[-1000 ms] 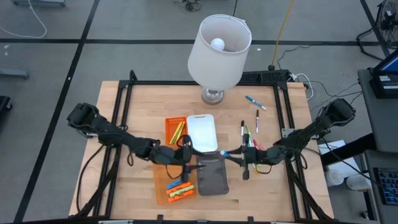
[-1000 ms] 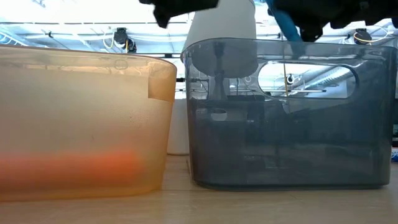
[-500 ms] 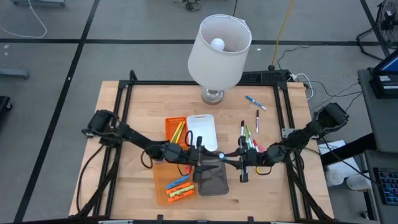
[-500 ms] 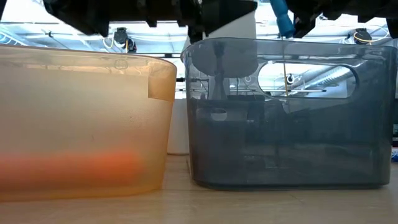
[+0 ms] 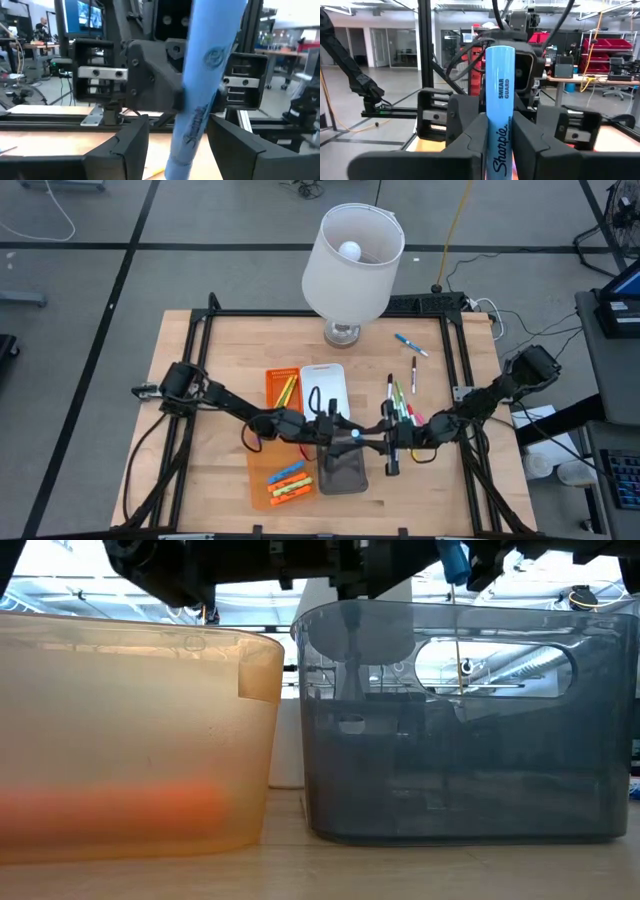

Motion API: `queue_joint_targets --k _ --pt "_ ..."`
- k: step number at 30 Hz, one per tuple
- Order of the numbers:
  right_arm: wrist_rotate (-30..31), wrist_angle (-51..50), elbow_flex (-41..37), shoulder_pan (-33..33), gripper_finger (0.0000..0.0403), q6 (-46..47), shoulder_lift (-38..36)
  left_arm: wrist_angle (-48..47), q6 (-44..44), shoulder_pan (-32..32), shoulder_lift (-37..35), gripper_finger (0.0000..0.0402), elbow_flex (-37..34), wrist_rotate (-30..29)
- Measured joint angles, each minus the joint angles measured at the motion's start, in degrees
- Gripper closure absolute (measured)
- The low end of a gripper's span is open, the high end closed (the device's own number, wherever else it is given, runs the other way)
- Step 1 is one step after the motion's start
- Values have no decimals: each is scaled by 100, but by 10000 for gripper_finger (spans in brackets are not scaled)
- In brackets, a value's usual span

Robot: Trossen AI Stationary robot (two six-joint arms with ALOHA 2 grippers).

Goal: Pick & Place Markers
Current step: Put the blue large highlighter pen into the transparent orange bin

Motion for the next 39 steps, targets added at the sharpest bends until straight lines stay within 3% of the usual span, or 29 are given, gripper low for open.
queue_joint_targets --k 13,16,21,25,32,36,39 --pt "13 -89 -3 -26 356 29 -1 -983 164 81 -57 203 400 98" --pt "12 -84 -3 -30 356 22 -3 -985 240 79 -57 234 407 106" --pt "35 -173 -3 -39 352 59 -5 -1036 492 74 -57 342 407 127" --pt "113 -221 -8 -24 292 27 -13 -1344 656 60 -170 340 409 503" --pt "1215 -888 -21 430 189 -660 -632 -3447 1019 -410 -1211 340 426 354" --pt "1819 -1395 -14 857 164 -784 -1234 -5567 1039 -929 -1811 340 426 -158" --pt "2195 -1743 -14 1115 158 -694 -1605 -7445 187 -1506 -2067 340 422 -850"
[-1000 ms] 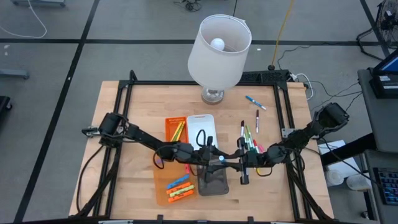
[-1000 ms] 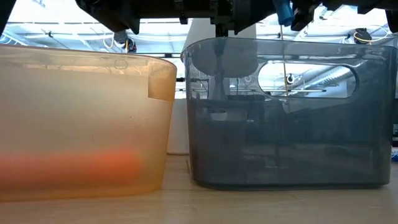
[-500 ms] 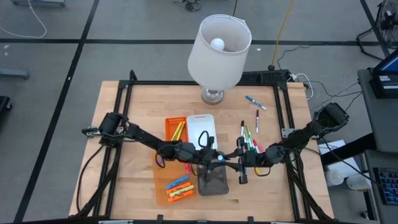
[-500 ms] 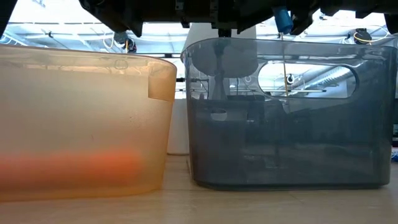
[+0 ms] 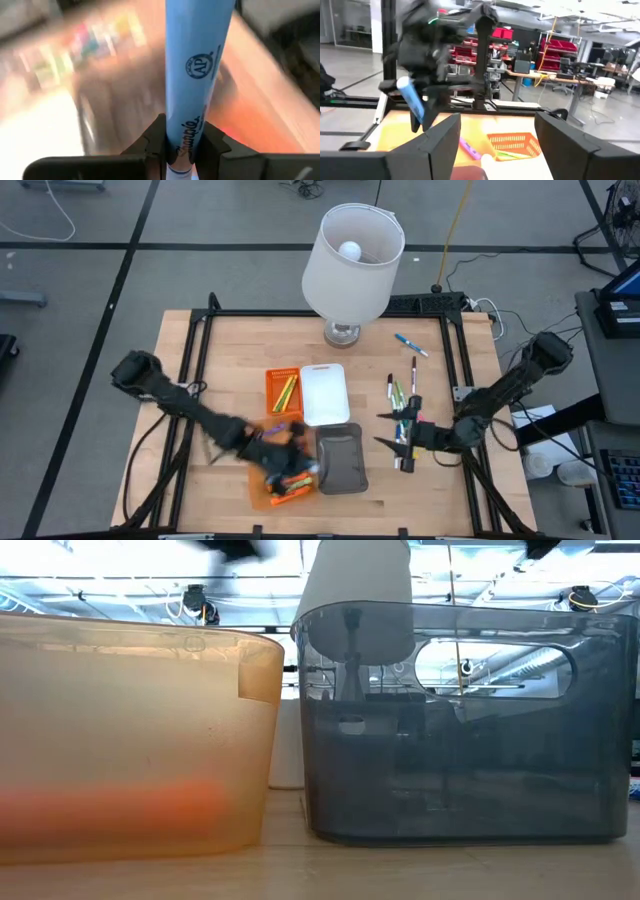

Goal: Pick & Place Markers
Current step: Put the blue large highlighter pen into the transparent orange bin, then put the blue marker pen into the white bin

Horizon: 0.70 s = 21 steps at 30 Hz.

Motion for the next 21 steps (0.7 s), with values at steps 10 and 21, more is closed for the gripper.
queue_joint_targets --k 10,21 --pt "116 -230 -145 262 174 60 -450 -1724 -2272 -790 152 328 -175 -252" --pt "113 -329 -155 262 176 121 -446 -1475 -1820 -518 146 175 -190 -252"
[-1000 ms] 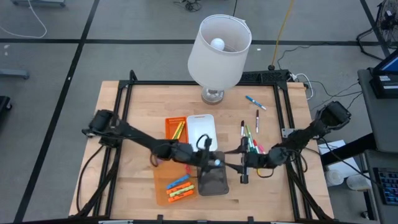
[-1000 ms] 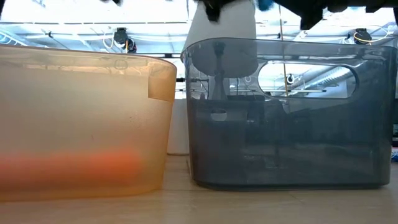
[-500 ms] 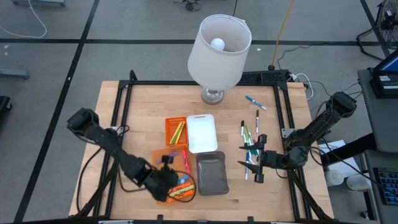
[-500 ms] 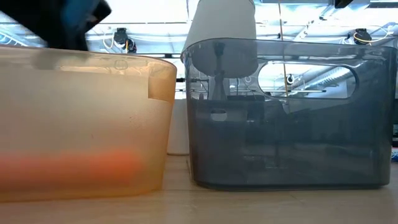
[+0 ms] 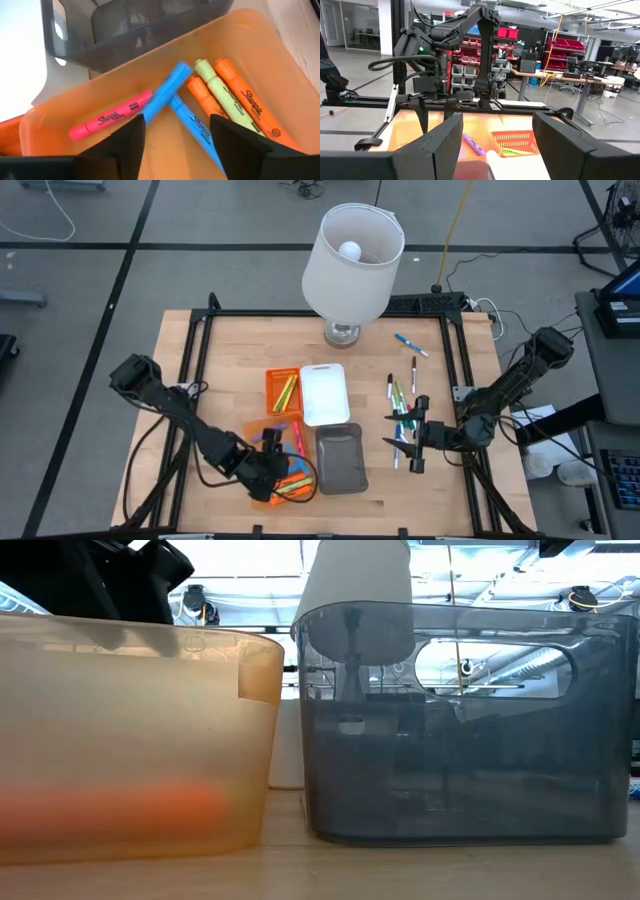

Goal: Pick & Place Markers
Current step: Put the blue marker pen into the white bin

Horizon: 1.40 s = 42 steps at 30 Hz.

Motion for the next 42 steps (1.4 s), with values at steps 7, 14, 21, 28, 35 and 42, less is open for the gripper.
queue_joint_targets --k 7,14,21,28,35,42 --pt "-42 -243 0 66 177 825 0 2 287 156 -80 143 0 5" --pt "-18 -888 294 63 177 1091 7 1188 1497 198 -952 136 -341 37" --pt "-28 -1548 481 63 177 1419 11 3581 2110 264 -2910 135 -2492 200" --pt "712 -2257 481 44 177 2079 9 5649 1708 632 -4838 135 -4696 141" --pt "-86 -6058 1281 -437 196 4847 14 6165 1587 835 -5963 135 -5498 141" --pt "-2279 -8469 1286 -1020 236 7770 504 6196 1519 853 -6083 135 -5534 143"
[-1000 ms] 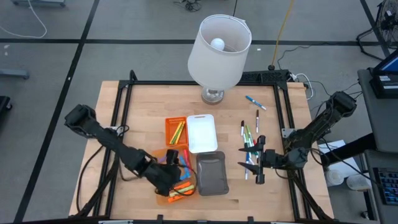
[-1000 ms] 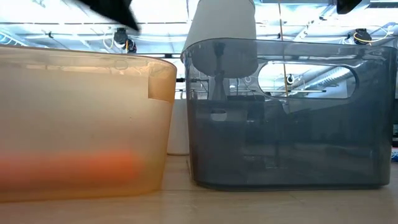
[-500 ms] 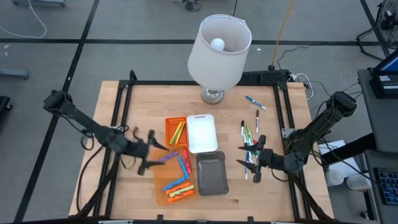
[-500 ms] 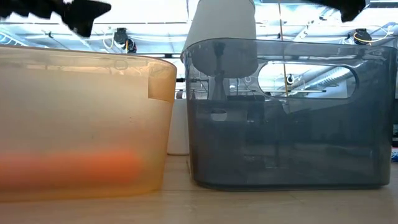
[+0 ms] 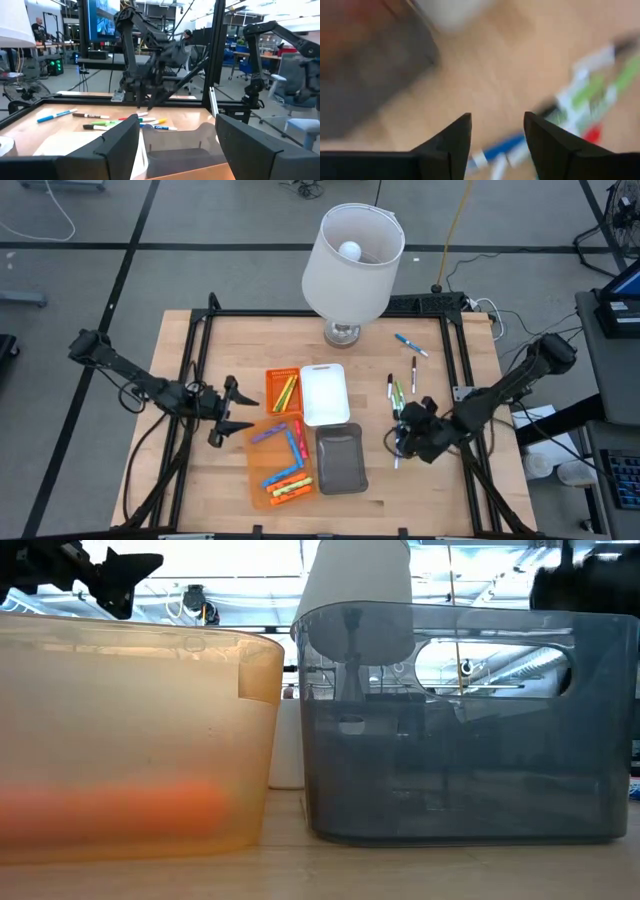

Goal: Pick & Place Markers
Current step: Put the blue marker pen into the white bin

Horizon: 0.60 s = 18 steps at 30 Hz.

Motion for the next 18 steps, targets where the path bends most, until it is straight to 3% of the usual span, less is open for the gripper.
queue_joint_targets --k 4,9,18 --pt "-1104 19 -75 -240 252 482 452 -26 -16 0 7 135 0 1" --pt "-1862 321 -75 -391 263 675 955 -30 -16 0 7 135 0 0" --pt "-2113 578 -75 -704 269 481 1244 -57 -31 0 11 135 0 1"
